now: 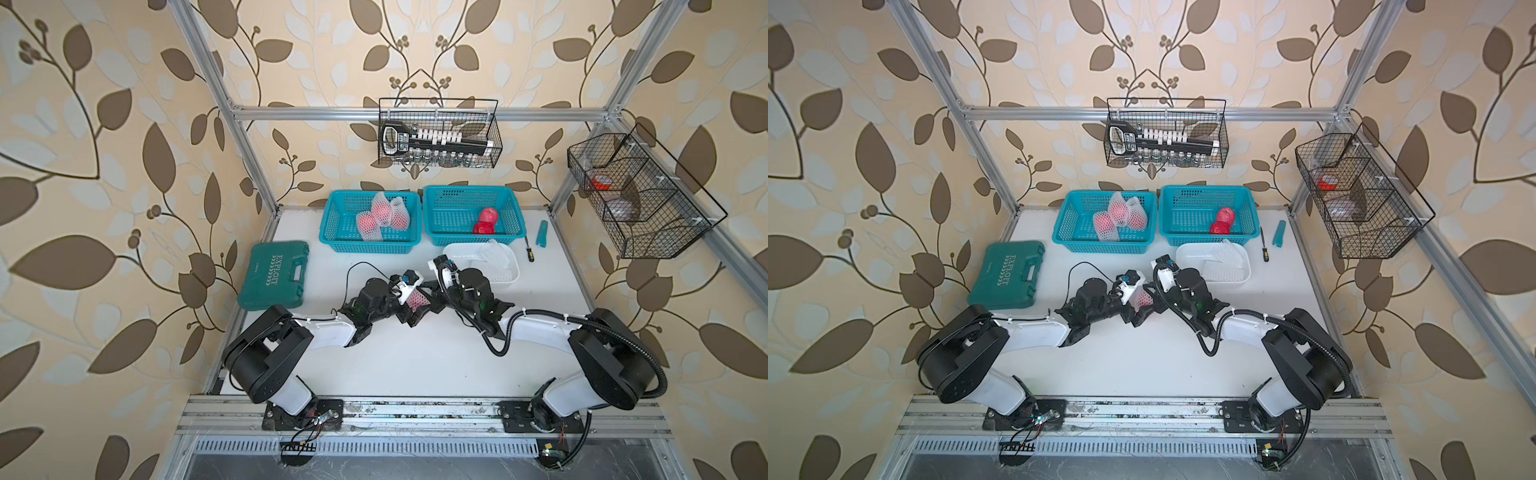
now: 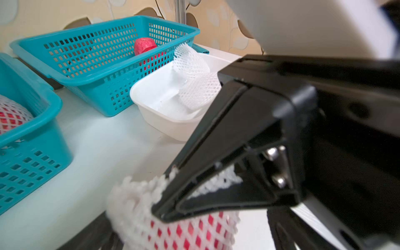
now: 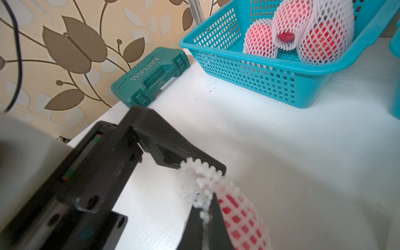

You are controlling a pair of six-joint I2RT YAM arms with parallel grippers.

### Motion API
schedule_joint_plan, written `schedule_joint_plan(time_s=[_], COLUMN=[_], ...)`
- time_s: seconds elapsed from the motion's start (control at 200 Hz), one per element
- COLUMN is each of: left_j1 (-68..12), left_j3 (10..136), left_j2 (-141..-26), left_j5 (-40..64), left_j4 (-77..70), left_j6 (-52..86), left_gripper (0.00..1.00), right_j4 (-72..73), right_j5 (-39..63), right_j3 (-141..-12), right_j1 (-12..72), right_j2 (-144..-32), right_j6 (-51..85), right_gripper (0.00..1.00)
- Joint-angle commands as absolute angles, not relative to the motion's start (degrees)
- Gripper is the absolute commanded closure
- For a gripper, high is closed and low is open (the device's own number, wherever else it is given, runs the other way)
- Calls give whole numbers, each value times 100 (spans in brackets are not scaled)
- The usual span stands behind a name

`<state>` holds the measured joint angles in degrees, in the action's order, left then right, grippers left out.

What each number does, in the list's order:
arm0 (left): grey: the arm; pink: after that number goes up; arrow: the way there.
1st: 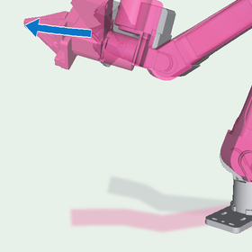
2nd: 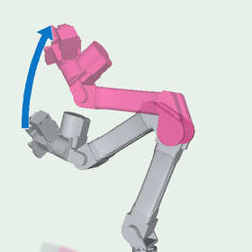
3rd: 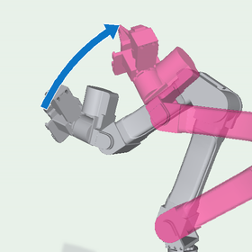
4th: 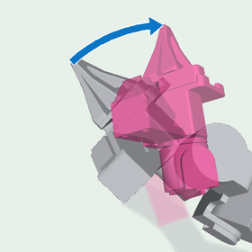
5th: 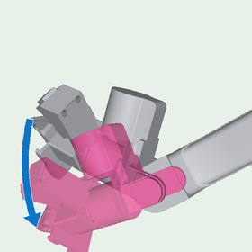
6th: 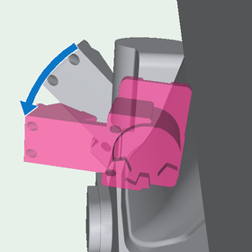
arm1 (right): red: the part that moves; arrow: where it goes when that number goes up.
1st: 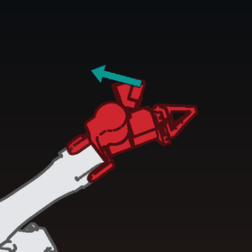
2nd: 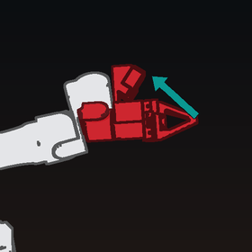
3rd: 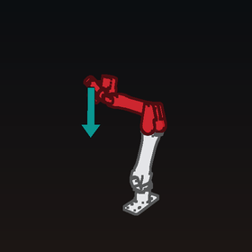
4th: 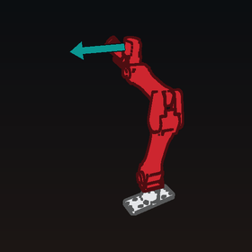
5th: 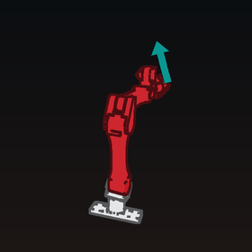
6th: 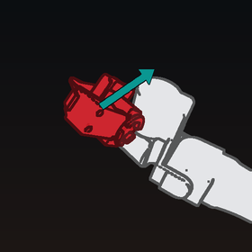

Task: Remove foam nets from apples
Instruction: Remove the foam net from the apple, then place the foam net into the storage box.

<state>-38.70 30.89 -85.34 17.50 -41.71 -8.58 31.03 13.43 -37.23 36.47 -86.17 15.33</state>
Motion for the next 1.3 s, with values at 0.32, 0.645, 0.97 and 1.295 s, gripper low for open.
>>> schedule_joint_plan(time_s=[0.32,0.645,0.97,1.295], left_j1=[-3806,-3785,-3514,-3524], left_j3=[2134,2264,2899,3119], left_j2=[-7782,-7877,-6997,-6471], left_j5=[301,212,1196,1542], left_j4=[-4899,-4957,-3886,-3011], left_j6=[-753,-500,-181,-365], left_gripper=[1,1,1,6], right_j4=[2684,2380,2759,2499], right_j5=[1101,1164,1945,1677], right_j3=[-4241,-4465,-4792,-5093], right_j1=[3597,3533,1930,548], right_j2=[-8385,-8236,-7980,-8716], right_j6=[1814,1882,3726,4459], right_gripper=[100,100,100,100])
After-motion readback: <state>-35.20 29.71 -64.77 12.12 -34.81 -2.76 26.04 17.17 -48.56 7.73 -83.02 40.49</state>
